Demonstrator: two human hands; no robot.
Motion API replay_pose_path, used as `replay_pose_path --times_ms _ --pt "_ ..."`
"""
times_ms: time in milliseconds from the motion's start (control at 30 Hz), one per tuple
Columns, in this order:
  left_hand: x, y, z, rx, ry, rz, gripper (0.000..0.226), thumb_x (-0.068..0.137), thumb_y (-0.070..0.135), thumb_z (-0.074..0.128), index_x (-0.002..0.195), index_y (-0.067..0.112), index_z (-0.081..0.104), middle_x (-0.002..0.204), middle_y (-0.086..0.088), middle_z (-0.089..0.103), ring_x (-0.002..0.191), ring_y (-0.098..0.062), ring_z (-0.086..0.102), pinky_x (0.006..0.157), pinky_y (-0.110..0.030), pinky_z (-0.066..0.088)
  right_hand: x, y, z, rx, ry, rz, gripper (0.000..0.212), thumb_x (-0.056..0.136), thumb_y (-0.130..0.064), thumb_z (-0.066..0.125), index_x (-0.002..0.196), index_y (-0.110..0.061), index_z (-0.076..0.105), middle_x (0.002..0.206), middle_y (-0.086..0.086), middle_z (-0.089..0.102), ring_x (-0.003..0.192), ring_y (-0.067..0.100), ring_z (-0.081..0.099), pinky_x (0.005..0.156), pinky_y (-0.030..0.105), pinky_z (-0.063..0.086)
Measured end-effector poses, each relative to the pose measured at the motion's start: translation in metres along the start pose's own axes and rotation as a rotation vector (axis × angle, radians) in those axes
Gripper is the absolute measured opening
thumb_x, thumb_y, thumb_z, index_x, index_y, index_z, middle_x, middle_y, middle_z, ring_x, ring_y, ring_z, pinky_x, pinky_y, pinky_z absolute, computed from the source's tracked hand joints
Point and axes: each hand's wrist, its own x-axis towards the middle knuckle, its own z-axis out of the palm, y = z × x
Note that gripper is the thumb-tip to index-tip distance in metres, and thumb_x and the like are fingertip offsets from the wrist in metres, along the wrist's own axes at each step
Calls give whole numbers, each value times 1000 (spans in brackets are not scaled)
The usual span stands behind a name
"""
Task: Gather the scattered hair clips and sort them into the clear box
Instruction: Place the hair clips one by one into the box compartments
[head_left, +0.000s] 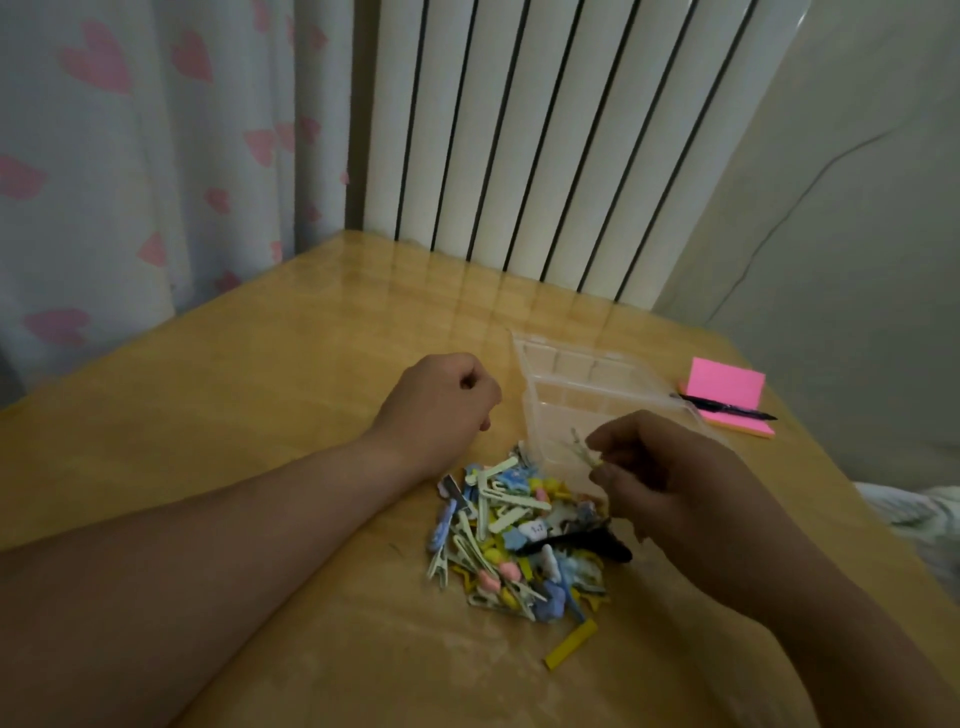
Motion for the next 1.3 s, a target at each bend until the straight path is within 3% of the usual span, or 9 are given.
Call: replay_pose_path --times_ms 133,367,533,633,767,1000,1100,1233,1300 --pt "0 -3 0 -19 0 -1 28 101 31 62 78 18 71 72 4 74 58 -9 62 65 -41 57 12 -4 -12 144 148 60 6 99 -16 68 98 -22 67 83 -6 73 74 10 73 63 32 60" --pt "-2 -2 -1 3 -32 8 27 100 34 61 77 21 69 73 6 73 70 -21 69 74 -52 60 66 -13 -23 54 197 86 9 98 -27 71 89 -26 72 83 0 74 81 29 71 76 55 61" --pt "-5 -1 -1 20 -23 7 27 101 35 60 81 18 69 75 4 73 70 -22 68 73 -54 59 108 -5 -4 5 69 268 8 95 -17 72 88 -17 74 84 8 77 85 31 74 70 43 59" --pt "-5 0 -1 17 -34 1 27 101 36 60 81 19 69 76 3 73 73 -23 69 75 -54 60 125 -1 6 -46 -10 336 14 91 -12 72 78 -10 78 79 14 77 73 28 69 60 32 52" --pt "-5 2 -4 12 -57 -9 29 96 43 55 83 21 69 78 1 73 76 -26 69 76 -55 61 136 -4 16 -104 -123 418 17 86 -18 76 78 -3 81 77 14 78 69 24 64 64 31 52" --pt "-5 1 -5 32 -66 -1 34 89 49 49 82 21 68 78 -1 73 75 -26 70 77 -55 61 143 -11 28 -179 -142 509 26 89 -20 72 88 5 80 65 9 69 58 21 56 52 26 41" --pt "-3 -1 -3 41 -62 15 34 92 49 52 83 21 68 78 -1 73 76 -26 71 76 -56 61 133 -6 28 -151 -60 434 22 92 -26 76 86 -5 80 69 4 73 62 20 63 54 26 44" --pt "-6 0 0 45 -104 82 45 98 63 57 84 21 66 76 0 71 72 -22 71 75 -54 62 82 -11 8 -158 272 166 17 96 -34 72 84 -23 71 78 -4 71 73 17 66 60 29 44" --pt "-10 4 2 41 -179 148 39 96 66 61 96 27 65 81 4 69 74 -16 69 75 -49 62 51 -20 2 -77 279 51 12 97 -33 71 86 -27 71 79 -5 71 75 14 67 63 32 50"
